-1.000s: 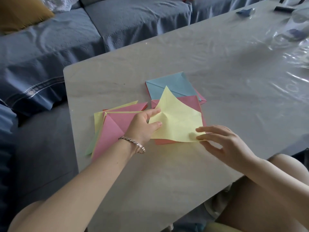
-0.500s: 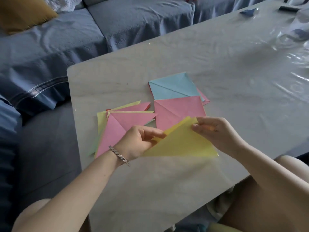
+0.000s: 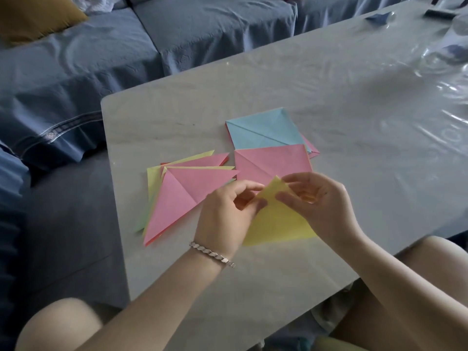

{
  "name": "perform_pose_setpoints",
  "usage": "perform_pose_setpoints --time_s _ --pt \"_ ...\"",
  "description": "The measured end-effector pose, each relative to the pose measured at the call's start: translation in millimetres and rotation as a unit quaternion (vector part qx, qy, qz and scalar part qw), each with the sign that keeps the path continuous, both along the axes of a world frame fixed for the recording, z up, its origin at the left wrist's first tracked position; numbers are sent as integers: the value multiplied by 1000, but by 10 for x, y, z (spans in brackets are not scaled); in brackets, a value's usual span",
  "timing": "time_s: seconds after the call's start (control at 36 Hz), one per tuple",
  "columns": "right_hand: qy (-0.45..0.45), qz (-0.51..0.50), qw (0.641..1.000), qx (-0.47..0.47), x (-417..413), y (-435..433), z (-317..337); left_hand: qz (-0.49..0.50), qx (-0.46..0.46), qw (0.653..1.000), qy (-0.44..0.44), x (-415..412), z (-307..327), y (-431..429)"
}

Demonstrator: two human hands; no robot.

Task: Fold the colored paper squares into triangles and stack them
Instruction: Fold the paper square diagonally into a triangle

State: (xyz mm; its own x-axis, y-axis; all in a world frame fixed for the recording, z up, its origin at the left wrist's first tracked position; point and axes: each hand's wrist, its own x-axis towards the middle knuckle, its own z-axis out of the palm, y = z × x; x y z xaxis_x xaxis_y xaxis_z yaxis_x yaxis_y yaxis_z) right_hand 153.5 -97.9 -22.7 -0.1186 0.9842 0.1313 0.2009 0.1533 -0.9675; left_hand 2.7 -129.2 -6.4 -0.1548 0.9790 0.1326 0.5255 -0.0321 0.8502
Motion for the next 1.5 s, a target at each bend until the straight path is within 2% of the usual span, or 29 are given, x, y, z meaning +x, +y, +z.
perform_pose_setpoints --time_s 0.08,0.28,0.61,1.5 --pt "38 -18 999 -25 13 -13 28 12 16 1000 -22 3 11 -5" --pt "60 -16 997 -34 -10 -56 99 32 62 997 -37 -24 12 -22" --pt "84 -16 995 -48 -4 -63 142 13 149 989 -2 -22 16 -1" --pt "80 -15 993 -86 20 -74 166 8 113 993 7 -27 29 -9"
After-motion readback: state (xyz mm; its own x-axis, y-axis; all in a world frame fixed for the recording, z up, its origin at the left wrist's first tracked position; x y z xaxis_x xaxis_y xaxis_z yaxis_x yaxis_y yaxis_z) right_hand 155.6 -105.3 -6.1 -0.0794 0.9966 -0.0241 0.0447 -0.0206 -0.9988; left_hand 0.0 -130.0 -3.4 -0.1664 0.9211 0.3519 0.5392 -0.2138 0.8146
